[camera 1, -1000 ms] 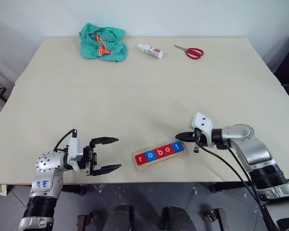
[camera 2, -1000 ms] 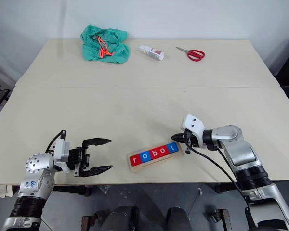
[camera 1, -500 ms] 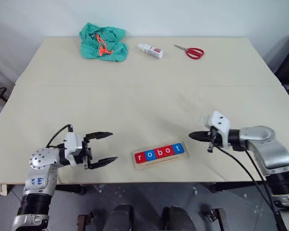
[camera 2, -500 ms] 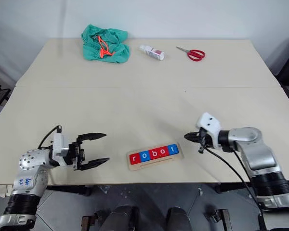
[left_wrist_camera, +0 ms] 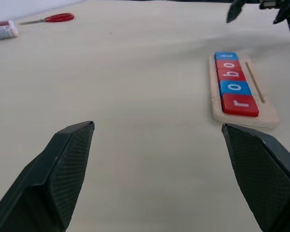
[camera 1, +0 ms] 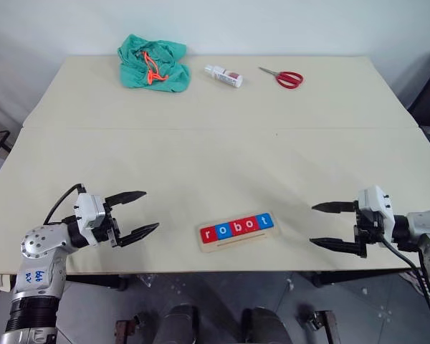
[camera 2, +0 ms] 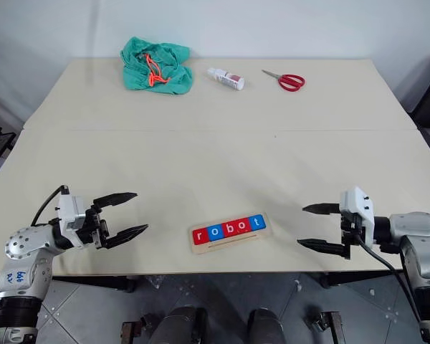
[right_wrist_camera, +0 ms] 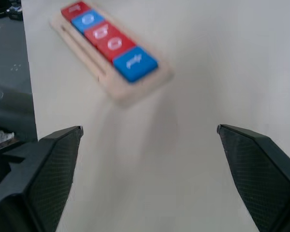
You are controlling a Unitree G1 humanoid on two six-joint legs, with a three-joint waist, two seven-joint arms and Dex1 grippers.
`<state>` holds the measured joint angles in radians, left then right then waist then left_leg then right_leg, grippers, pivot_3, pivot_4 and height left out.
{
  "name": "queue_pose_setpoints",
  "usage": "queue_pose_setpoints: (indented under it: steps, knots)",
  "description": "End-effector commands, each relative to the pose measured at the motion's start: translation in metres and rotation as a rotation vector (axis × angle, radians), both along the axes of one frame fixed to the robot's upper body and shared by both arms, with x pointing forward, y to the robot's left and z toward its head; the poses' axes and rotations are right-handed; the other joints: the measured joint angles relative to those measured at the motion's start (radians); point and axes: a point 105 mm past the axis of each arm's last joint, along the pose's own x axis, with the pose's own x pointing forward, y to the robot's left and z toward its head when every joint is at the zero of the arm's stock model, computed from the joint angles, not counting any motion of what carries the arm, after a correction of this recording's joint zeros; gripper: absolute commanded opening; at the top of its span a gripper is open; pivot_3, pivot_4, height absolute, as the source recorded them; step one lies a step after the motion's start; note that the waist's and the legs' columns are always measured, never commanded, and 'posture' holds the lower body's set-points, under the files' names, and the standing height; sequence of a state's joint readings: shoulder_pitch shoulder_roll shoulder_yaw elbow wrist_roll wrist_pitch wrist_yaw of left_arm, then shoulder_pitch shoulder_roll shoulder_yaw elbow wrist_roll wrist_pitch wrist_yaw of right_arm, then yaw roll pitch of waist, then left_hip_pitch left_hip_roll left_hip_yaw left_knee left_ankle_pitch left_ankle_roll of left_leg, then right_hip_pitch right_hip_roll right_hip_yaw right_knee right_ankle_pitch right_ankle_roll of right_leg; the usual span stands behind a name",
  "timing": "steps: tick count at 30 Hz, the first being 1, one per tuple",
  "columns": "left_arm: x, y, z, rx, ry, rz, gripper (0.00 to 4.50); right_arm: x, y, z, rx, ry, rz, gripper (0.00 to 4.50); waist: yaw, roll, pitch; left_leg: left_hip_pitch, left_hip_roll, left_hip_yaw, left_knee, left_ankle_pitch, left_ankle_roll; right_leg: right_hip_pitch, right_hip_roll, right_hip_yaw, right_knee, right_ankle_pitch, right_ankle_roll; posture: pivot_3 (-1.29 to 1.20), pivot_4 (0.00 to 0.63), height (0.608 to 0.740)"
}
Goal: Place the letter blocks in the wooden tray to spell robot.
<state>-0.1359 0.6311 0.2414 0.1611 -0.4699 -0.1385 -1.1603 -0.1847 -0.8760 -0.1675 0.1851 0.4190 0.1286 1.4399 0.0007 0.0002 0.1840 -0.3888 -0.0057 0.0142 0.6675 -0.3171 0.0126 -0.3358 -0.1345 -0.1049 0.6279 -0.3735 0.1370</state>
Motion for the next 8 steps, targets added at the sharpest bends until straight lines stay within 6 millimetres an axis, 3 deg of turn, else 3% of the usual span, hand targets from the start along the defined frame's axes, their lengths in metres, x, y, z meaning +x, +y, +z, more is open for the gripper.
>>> queue_pose_setpoints:
  steps: [1, 8]
  knots:
    - [-0.003, 0.005, 0.013, 0.0, -0.055, 0.021, 4.5, 0.0, -0.013, 0.01, -0.023, -0.048, -0.014, 4.49, 0.0, 0.0, 0.0, 0.0, 0.0, 0.0, 0.0, 0.0, 0.0, 0.0, 0.0, 0.0, 0.0, 0.0, 0.0, 0.0, 0.15, 0.74]
    - [-0.005, 0.004, 0.017, -0.004, -0.078, 0.02, 4.5, 0.006, -0.024, 0.011, -0.019, -0.059, -0.071, 4.49, 0.001, 0.0, 0.0, 0.0, 0.0, 0.0, 0.0, 0.0, 0.0, 0.0, 0.0, 0.0, 0.0, 0.0, 0.0, 0.0, 0.15, 0.74]
